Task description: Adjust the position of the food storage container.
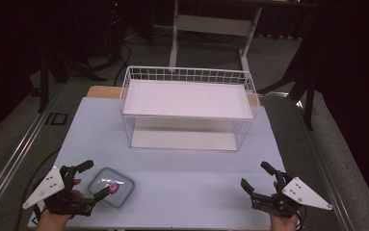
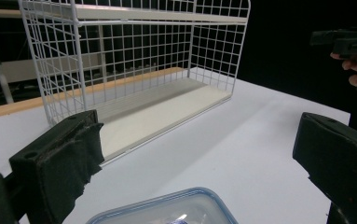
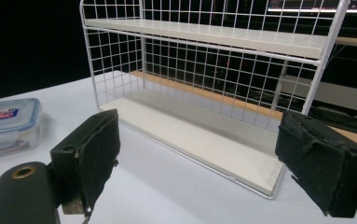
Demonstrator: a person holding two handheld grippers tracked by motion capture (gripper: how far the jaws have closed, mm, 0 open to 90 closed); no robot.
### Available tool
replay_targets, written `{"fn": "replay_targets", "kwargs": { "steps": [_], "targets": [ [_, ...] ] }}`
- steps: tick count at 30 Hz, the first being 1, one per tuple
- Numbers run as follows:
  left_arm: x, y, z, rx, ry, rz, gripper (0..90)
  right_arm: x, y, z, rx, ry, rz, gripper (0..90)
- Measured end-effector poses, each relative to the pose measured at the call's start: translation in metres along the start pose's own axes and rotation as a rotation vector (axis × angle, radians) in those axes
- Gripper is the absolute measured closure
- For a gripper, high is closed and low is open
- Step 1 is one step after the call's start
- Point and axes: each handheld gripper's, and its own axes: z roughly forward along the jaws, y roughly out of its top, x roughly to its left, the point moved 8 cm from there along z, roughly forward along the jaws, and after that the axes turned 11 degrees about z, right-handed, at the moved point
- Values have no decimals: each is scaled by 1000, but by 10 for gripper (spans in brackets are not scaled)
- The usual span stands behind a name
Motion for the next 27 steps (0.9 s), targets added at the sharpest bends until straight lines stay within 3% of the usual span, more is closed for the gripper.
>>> {"fn": "replay_targets", "kwargs": {
  "steps": [1,5,6,8,10,15,16,19,21,22,23,24,27],
  "targets": [
    [0,2,-1,-13,-16,-9,22,0,0,0,0,0,1,137],
    [4,6,-3,7,8,-16,22,0,-1,0,4,2,4,137],
    [9,11,-7,14,43,-4,22,0,-1,0,4,2,4,138],
    [12,23,-11,-26,4,-53,22,2,-1,2,6,7,10,137],
    [14,24,-14,5,6,-17,24,3,-1,2,6,11,13,137],
    [22,17,-24,29,29,2,116,4,-2,4,11,17,10,137],
    [23,13,-28,28,27,1,183,5,-3,5,14,21,12,137],
    [29,0,-37,51,32,10,233,6,-4,6,18,24,13,137],
    [33,-11,-41,74,48,6,355,7,-4,7,21,28,11,137],
    [36,-23,-44,103,59,2,464,8,-5,8,26,37,12,138],
    [36,-23,-44,103,59,2,480,8,-5,8,26,37,12,138],
    [41,-34,-47,126,70,-20,569,9,-6,9,31,43,14,137],
    [49,-50,-53,170,100,-27,707,10,-7,11,34,47,16,138]
  ]
}}
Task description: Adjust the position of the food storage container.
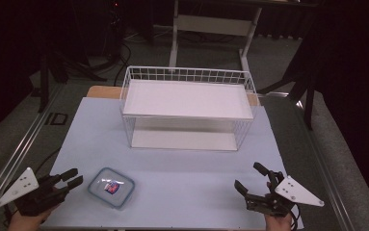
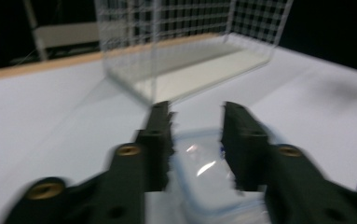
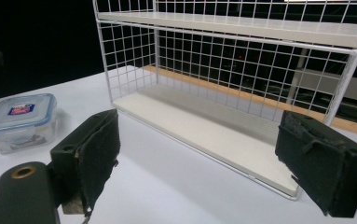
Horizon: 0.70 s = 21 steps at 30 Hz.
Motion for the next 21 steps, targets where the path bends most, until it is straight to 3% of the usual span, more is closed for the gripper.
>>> {"fn": "replay_targets", "kwargs": {
  "steps": [3,4,5,8,15,21],
  "targets": [
    [6,-11,-1,41,28,-11,834,1,0,1,2,4,1,137],
    [11,-24,-1,115,48,-12,869,2,-1,1,3,7,0,137],
    [11,-29,-1,124,36,-14,900,2,-1,1,4,8,-1,137],
    [9,-43,1,184,13,-18,900,3,-1,2,6,12,0,137],
    [1,-60,14,294,-32,-35,900,3,-2,3,11,22,10,138],
    [-7,-61,23,339,-99,-20,900,3,-2,3,11,26,12,138]
  ]
}}
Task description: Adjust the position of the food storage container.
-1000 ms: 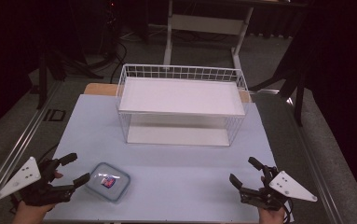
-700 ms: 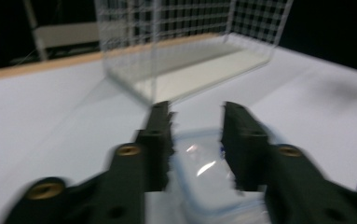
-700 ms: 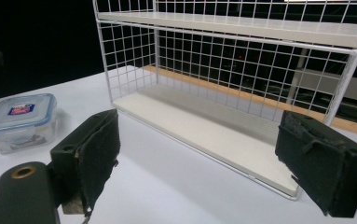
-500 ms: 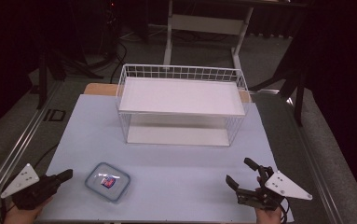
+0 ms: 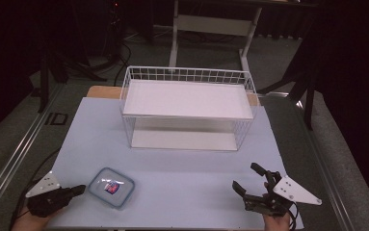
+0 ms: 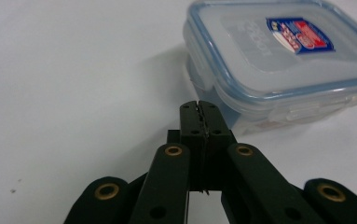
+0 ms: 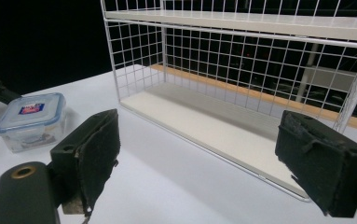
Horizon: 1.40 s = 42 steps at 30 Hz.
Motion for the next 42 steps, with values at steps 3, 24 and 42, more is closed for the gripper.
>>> {"fn": "replay_targets", "kwargs": {
  "steps": [3,24,42],
  "targets": [
    [-4,3,3,5,-9,20,900,0,0,0,-1,0,-1,138],
    [-38,40,42,43,-156,157,900,-1,1,0,-2,10,6,138],
    [-75,88,100,33,-284,199,900,-1,1,-1,-2,18,5,138]
  ]
}}
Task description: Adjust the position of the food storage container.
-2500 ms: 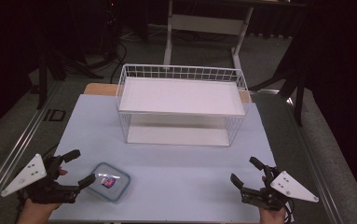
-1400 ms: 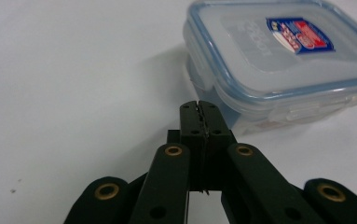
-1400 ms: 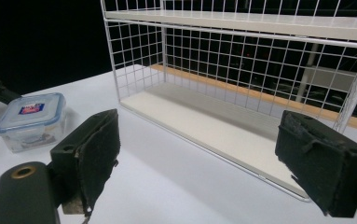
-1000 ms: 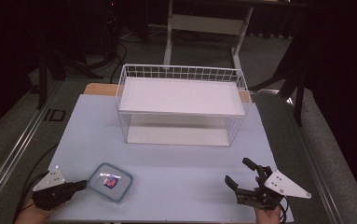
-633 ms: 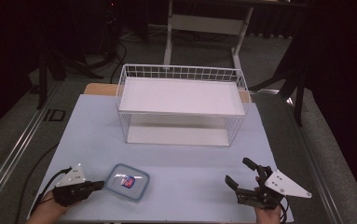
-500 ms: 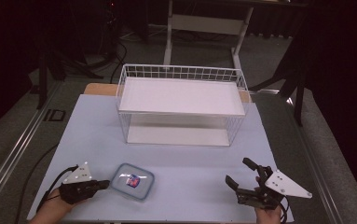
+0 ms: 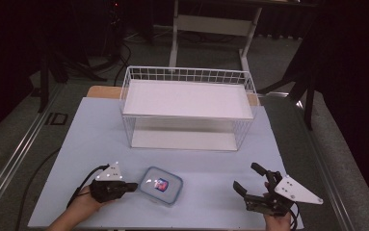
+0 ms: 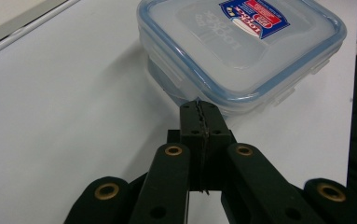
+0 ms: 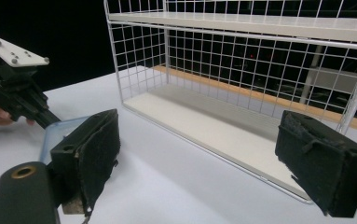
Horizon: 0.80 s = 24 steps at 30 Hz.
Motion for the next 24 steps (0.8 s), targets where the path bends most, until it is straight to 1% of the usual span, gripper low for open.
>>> {"fn": "replay_targets", "kwargs": {
  "steps": [1,3,4,5,6,7,8,9,10,11,12,13,14,16,20,21,23,24],
  "targets": [
    [0,0,0,0,0,0,900,0,0,0,1,0,0,138],
    [-2,6,7,-5,-12,7,900,0,0,0,0,-1,-1,138],
    [-2,8,10,-2,-7,20,900,0,0,0,1,-1,0,138],
    [-3,10,14,-1,-17,25,900,-1,0,-1,1,0,0,138],
    [-3,10,14,-1,-17,25,900,-1,0,-1,1,-1,0,138],
    [-5,13,20,-2,-28,30,900,-1,0,-1,0,0,1,138],
    [-8,15,27,7,-40,51,900,-2,0,-1,1,-1,2,138],
    [-10,16,31,16,-46,51,900,-2,0,-1,2,-3,1,138],
    [-11,18,35,17,-52,55,900,-2,0,-1,2,-3,2,138],
    [-11,18,35,17,-52,55,900,-3,0,-1,2,-3,2,138],
    [-13,21,41,16,-59,58,900,-3,0,-1,3,-4,2,138],
    [-13,23,43,12,-61,62,900,-3,-1,-1,4,-4,1,138],
    [-13,23,43,12,-61,62,900,-3,-1,-1,4,-4,1,138],
    [-15,27,48,6,-72,53,900,-2,-1,-1,6,-3,-1,138],
    [-16,29,51,5,-78,53,900,-3,-1,-1,5,-5,-2,138],
    [-17,30,53,-2,-87,48,900,-3,-1,-1,6,-4,1,138],
    [-19,29,52,-6,-94,40,900,-3,-1,-1,6,-6,-2,138],
    [-19,29,50,-8,-90,36,900,-3,-1,-1,5,-5,-3,138]
  ]
}}
